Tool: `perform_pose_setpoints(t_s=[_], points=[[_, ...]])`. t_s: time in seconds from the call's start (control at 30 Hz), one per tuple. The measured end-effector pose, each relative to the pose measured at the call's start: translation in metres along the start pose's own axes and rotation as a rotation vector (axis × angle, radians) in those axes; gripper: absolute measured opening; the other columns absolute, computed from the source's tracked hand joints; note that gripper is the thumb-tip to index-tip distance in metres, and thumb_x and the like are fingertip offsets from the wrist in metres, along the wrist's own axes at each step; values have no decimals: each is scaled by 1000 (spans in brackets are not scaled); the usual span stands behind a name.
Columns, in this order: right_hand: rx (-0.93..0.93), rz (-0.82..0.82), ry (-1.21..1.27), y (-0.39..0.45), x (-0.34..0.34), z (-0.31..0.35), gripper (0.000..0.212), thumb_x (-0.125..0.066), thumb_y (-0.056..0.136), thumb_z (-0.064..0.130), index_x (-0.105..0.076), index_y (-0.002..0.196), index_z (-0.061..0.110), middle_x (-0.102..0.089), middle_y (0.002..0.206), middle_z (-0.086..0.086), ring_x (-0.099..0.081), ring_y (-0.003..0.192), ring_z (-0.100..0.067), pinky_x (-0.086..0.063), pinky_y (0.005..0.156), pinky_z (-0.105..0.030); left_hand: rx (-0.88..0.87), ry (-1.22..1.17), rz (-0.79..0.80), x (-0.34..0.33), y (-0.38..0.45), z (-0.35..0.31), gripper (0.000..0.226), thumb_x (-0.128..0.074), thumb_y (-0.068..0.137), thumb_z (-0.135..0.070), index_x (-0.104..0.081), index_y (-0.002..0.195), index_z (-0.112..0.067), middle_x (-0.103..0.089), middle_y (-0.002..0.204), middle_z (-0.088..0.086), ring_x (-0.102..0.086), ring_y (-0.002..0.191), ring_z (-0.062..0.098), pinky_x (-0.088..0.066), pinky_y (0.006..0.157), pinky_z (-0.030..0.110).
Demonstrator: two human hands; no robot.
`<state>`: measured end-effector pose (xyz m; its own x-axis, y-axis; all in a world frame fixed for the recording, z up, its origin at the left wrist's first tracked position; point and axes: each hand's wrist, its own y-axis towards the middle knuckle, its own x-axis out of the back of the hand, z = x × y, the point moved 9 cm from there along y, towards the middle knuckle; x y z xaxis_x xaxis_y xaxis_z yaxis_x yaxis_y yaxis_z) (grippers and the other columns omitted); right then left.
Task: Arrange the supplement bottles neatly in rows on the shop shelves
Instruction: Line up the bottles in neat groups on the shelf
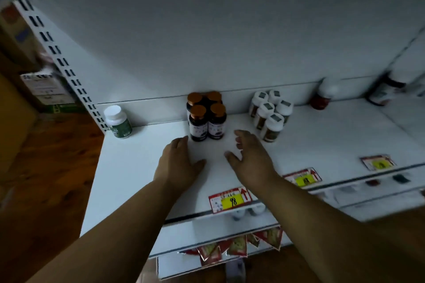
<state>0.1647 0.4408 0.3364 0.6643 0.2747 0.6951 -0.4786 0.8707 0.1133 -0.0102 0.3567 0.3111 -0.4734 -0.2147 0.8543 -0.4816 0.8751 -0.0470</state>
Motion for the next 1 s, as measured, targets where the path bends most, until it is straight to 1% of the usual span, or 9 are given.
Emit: perform_pose_setpoints(t_s=[0.1, 0.3, 0.4, 0.5, 0.57, 0.67, 0.83, 0.9, 1.0], points=[[-3, -30, -33, -39, 9, 4, 51, -67, 90, 24, -49, 136, 14, -52, 130, -10, -56, 113, -22, -48, 97, -35, -87, 36, -26, -2, -34, -5, 79, -65, 85, -51, -35, 148, -13, -41, 149, 8, -40, 134, 27, -33, 111, 36], [17, -30, -33, -104, 34, 9, 41, -66, 91, 26, -54, 129, 18, -54, 125, 0, -56, 107, -10, -48, 92, -25, -303, 30, -65, -4, -115, -43, 74, -67, 85, -47, -41, 145, -13, -48, 144, 10, -44, 131, 29, -35, 109, 37], [64, -10, -31, -131, 44, 3, 36, -66, 91, 27, -56, 125, 20, -54, 116, 5, -53, 100, -5, -47, 87, -22, -337, 27, -131, -14, -149, -60, 71, -70, 84, -42, -43, 143, -14, -51, 140, 8, -46, 129, 27, -36, 107, 36], [64, 68, -33, -165, 45, -28, 36, -65, 91, 30, -54, 125, 25, -53, 116, 8, -53, 101, -4, -47, 86, -21, -247, 7, -193, -47, -184, -65, 70, -70, 84, -41, -43, 143, -16, -51, 141, 6, -45, 131, 25, -37, 108, 36], [47, 123, -47, -182, 44, -58, 36, -64, 91, 31, -53, 126, 27, -52, 115, 11, -53, 100, -3, -48, 87, -23, -151, -23, -173, -80, -201, -66, 71, -68, 85, -44, -40, 145, -19, -48, 145, 3, -42, 134, 21, -33, 109, 32], [23, 141, -33, -194, 32, -105, 34, -65, 90, 30, -55, 122, 28, -55, 114, 11, -52, 98, 0, -48, 86, -24, -112, -16, -119, -128, -205, -65, 72, -68, 85, -43, -38, 147, -20, -47, 146, 2, -40, 134, 20, -32, 109, 30], [-96, 173, 16, -178, -37, -197, 39, -66, 90, 32, -53, 126, 29, -56, 122, 10, -55, 105, -4, -51, 89, -29, 26, -9, -72, -215, -162, -14, 73, -67, 86, -45, -35, 148, -24, -43, 149, 0, -40, 136, 20, -33, 109, 30], [-91, 212, 1, -158, -73, -232, 42, -66, 90, 33, -51, 129, 28, -52, 128, 8, -54, 111, -8, -49, 95, -31, 85, -41, -44, -255, -133, 13, 73, -67, 87, -44, -34, 148, -25, -42, 151, 0, -40, 136, 20, -35, 109, 33], [-35, 226, -56, -112, -119, -277, 44, -64, 91, 30, -50, 133, 24, -50, 132, 1, -54, 115, -15, -44, 98, -29, 63, -84, -5, -308, -86, 38, 71, -66, 88, -43, -34, 148, -25, -42, 150, -1, -41, 135, 19, -35, 112, 33]])
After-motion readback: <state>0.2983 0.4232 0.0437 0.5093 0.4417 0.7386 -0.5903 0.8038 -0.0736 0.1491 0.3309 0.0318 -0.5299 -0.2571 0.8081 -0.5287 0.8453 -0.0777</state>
